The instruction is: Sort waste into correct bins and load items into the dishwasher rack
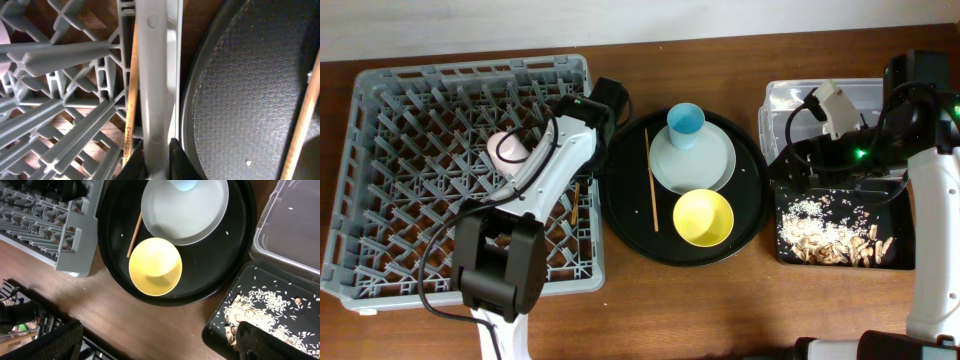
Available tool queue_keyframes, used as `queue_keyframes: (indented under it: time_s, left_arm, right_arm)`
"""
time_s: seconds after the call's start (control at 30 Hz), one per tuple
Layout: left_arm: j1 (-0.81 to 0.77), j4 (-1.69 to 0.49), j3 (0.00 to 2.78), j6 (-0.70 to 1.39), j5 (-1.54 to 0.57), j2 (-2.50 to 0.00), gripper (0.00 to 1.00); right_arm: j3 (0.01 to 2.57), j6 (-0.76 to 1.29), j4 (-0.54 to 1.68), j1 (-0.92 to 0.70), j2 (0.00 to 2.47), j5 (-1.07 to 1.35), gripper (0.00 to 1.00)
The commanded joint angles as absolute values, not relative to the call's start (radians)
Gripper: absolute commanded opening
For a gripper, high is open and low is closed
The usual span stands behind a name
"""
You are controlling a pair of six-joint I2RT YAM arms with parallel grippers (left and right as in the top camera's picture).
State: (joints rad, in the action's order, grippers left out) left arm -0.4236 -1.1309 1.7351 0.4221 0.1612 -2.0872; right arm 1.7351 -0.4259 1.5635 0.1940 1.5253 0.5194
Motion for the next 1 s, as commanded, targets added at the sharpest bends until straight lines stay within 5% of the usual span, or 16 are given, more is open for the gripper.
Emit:
queue_keyframes:
  time_s: [0.0,0.97]
  left_arm:
    - [-0.42,-1.145,1.732,0.407,0.184,-2.094,0.05]
    - [-0.266,-1.239,1.732,0.419,0.15,-2.094,0.0]
  right_arm:
    - [1.737,-0.429,1.563,0.197,1.529,0.511,0.99]
    - [1.737,-0.429,1.563,0.197,1.529,0.511,0.99]
